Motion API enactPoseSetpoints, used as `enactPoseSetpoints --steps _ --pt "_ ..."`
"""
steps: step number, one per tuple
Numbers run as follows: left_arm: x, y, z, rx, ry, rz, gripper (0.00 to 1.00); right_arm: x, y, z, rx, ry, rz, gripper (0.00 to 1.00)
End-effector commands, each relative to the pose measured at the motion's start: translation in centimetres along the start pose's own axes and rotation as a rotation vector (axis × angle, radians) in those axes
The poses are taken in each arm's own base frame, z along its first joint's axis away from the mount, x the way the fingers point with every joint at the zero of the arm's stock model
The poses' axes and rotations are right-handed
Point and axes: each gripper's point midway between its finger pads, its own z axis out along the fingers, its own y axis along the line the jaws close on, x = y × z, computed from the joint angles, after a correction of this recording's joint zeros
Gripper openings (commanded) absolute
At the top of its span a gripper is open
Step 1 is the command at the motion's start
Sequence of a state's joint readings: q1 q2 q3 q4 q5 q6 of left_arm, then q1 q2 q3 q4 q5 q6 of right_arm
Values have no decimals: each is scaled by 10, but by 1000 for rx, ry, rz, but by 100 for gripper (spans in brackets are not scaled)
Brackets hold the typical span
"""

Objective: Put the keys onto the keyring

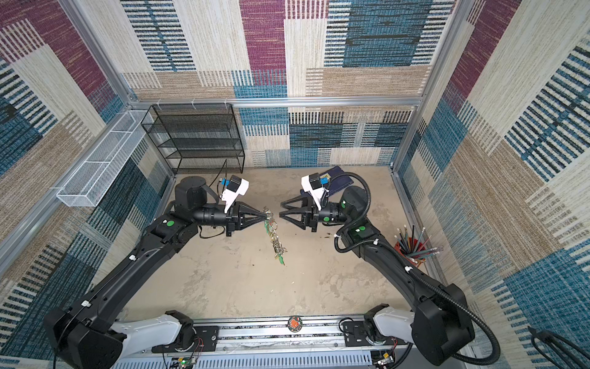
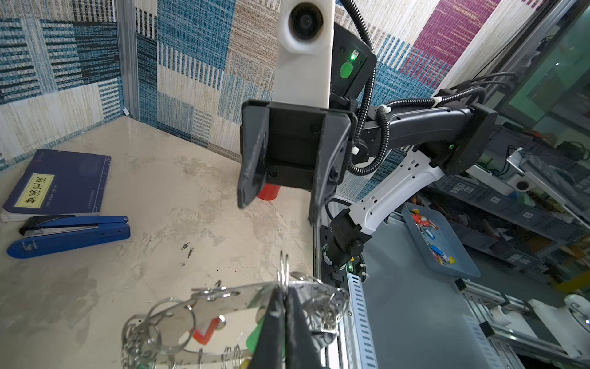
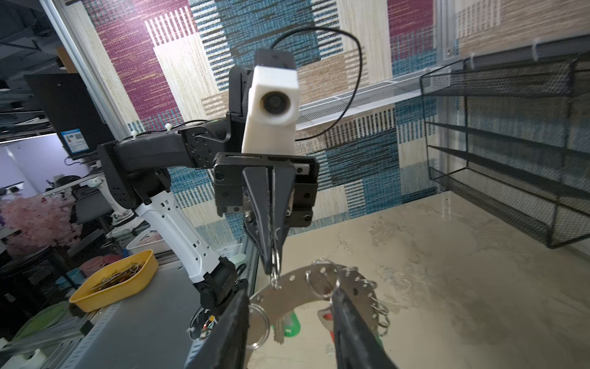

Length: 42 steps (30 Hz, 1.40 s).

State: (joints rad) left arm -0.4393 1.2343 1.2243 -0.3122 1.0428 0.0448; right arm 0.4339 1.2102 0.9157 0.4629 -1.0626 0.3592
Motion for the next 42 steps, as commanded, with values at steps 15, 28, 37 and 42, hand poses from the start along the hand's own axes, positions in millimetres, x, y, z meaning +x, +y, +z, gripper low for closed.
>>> enactPoseSetpoints --steps 15,28,37,42 --pt "9 -2 11 61 266 113 0 11 -3 13 -4 89 8 50" --pt "8 1 20 76 296 121 0 25 -4 20 -15 125 23 34" --pt "7 2 21 72 298 126 0 28 -5 22 -20 134 22 18" --pt "7 4 21 64 301 129 0 30 -4 22 -23 137 23 5"
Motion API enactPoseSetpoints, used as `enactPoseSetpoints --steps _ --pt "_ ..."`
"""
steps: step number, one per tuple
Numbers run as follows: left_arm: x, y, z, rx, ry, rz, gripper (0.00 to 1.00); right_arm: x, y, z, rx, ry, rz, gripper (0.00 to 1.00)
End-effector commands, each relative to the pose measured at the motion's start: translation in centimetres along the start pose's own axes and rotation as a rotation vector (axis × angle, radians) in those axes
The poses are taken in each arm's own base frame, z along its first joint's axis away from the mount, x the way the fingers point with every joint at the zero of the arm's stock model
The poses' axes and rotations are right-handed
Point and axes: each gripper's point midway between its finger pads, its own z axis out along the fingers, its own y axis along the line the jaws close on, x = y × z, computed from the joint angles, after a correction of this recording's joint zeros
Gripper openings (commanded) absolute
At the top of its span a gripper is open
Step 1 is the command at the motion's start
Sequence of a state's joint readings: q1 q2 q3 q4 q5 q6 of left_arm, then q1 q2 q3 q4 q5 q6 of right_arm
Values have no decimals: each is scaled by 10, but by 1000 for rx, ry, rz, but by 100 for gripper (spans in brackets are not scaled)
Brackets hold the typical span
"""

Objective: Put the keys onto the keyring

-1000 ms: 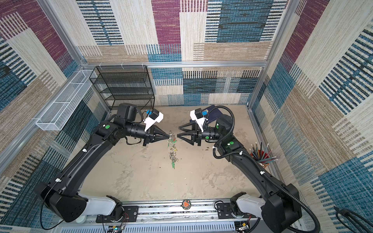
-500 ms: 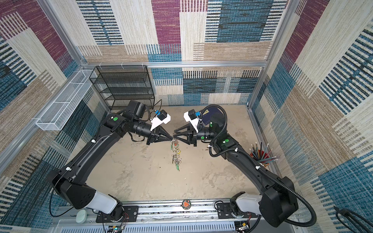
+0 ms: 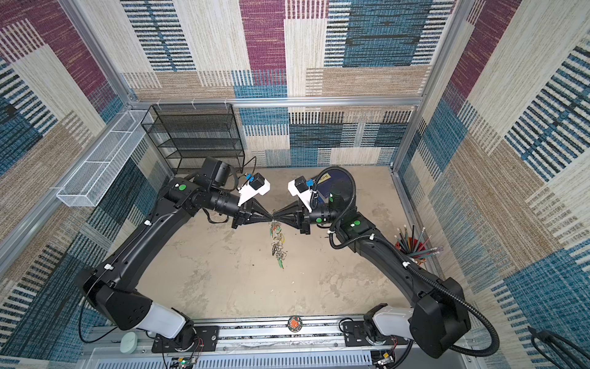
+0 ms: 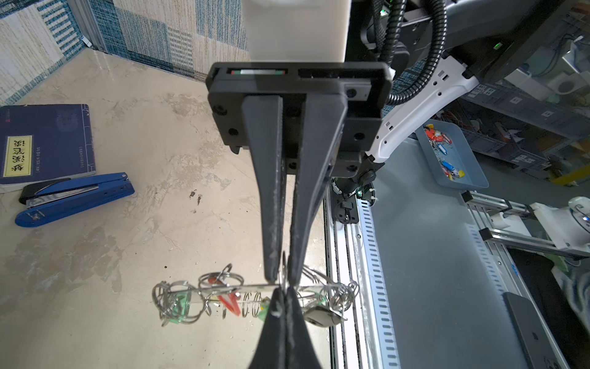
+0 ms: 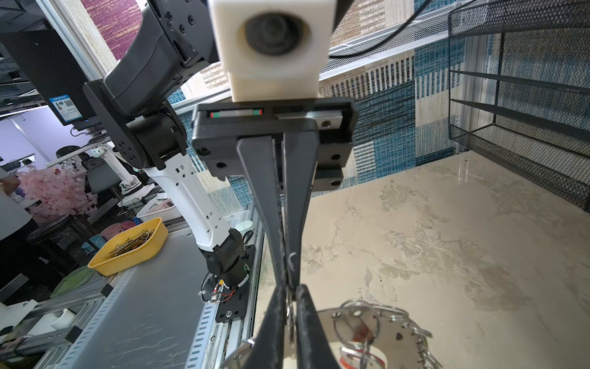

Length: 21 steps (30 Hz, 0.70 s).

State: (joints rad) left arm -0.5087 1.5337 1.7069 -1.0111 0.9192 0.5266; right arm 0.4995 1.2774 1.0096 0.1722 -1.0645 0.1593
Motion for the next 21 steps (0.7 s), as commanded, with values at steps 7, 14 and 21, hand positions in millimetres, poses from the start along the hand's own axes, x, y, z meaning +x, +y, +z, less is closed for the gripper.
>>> enactPoseSetpoints --steps 7,14,21 --pt "-7 0 -1 -2 -21 39 0 -2 -2 0 18 -10 -13 0" --pt "-4 8 -17 -69 -107 -50 22 -7 -1 -1 24 -41 -27 0" --pt "7 -4 -24 -54 -179 -101 34 -12 3 -1 -10 -71 -28 0"
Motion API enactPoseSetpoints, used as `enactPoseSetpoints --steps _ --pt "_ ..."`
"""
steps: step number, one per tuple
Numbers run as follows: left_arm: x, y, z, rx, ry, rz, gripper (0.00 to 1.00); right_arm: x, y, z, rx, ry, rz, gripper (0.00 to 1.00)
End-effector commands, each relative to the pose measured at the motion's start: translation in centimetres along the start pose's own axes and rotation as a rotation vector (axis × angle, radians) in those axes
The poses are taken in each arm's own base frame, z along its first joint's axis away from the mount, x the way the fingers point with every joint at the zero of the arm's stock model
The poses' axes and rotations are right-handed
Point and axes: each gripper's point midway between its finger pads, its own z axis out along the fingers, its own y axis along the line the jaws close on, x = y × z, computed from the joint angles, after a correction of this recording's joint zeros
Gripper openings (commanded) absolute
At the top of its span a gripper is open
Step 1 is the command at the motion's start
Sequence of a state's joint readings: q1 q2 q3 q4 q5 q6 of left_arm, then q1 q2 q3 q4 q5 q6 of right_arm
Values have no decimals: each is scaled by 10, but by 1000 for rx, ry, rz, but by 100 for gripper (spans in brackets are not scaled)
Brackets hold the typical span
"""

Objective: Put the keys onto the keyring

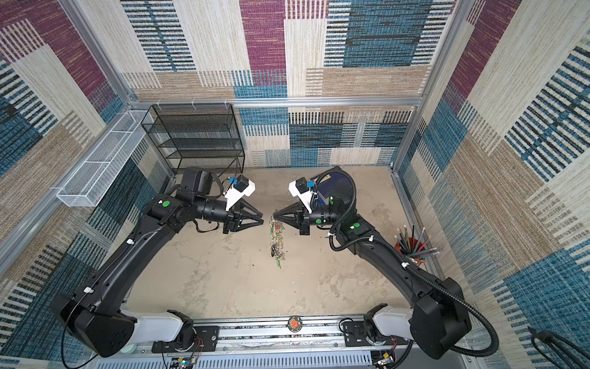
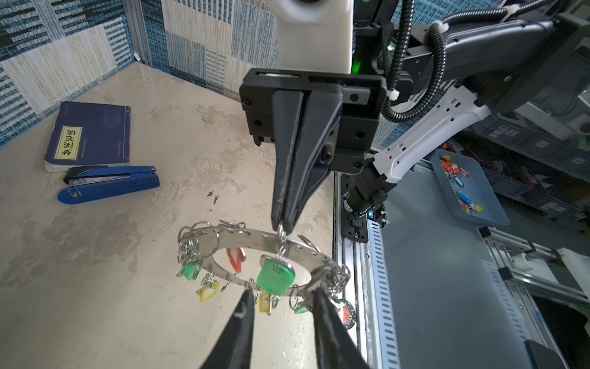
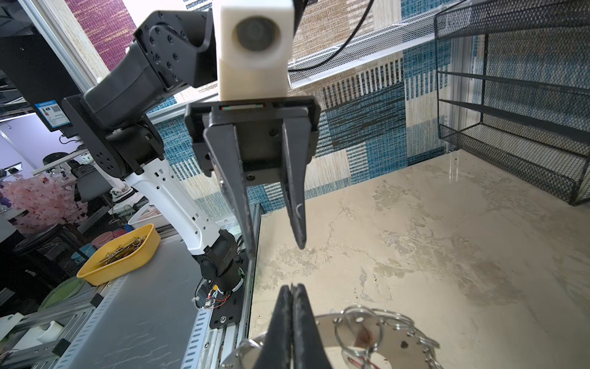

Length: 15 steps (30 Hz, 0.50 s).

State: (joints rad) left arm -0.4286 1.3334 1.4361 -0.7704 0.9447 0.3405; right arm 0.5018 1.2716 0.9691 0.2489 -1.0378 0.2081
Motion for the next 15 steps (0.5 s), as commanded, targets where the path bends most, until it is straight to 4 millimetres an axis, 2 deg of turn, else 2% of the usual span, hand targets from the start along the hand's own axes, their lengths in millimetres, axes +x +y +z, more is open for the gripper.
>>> enactPoseSetpoints --steps 1,7,13,15 --pt "-6 -6 2 53 -63 -31 34 -14 8 0 -40 -51 -38 0" --pt "-3 -4 8 82 -110 -70 40 -16 11 -1 -57 -63 -35 0" --pt "-6 0 13 110 -117 -91 39 -15 13 -1 -64 -65 -33 0" --pt "-7 -1 14 124 -119 -94 36 -15 13 -1 -65 -66 -32 0"
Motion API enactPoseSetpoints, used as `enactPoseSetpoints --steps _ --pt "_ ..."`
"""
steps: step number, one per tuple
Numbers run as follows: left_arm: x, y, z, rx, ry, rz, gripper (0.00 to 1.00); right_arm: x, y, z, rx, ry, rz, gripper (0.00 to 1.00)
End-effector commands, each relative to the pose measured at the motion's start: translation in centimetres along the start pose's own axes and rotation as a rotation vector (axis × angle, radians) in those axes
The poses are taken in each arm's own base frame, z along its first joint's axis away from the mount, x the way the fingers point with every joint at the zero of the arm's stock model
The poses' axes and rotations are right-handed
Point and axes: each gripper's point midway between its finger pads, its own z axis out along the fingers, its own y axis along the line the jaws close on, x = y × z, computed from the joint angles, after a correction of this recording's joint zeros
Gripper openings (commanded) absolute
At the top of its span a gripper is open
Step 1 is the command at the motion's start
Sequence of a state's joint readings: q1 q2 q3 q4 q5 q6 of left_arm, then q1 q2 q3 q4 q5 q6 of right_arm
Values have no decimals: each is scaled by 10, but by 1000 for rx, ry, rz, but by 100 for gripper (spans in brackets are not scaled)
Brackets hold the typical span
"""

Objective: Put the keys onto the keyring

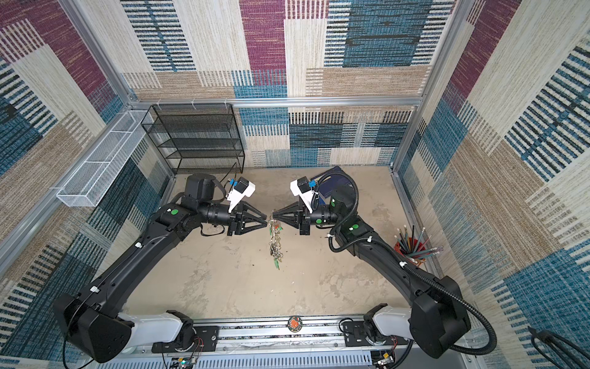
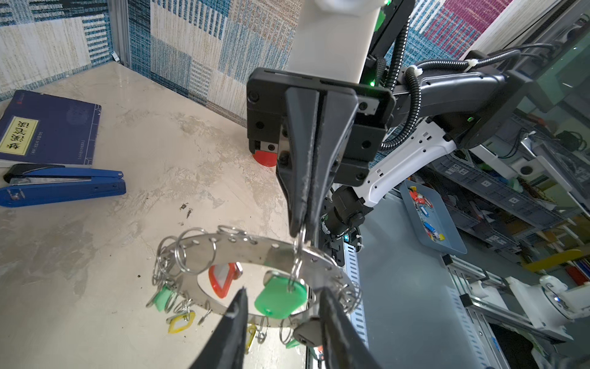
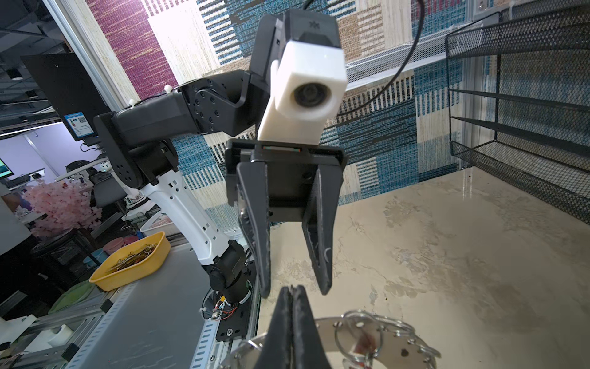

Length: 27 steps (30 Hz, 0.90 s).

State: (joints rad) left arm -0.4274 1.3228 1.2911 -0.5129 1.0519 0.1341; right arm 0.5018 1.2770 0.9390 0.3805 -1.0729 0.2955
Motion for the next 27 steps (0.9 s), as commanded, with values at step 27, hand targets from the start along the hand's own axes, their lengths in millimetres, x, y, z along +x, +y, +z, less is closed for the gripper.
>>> enactPoseSetpoints --steps 27 --pt "-1 -7 12 100 18 -30 0 -9 11 0 -55 -36 -35 0"
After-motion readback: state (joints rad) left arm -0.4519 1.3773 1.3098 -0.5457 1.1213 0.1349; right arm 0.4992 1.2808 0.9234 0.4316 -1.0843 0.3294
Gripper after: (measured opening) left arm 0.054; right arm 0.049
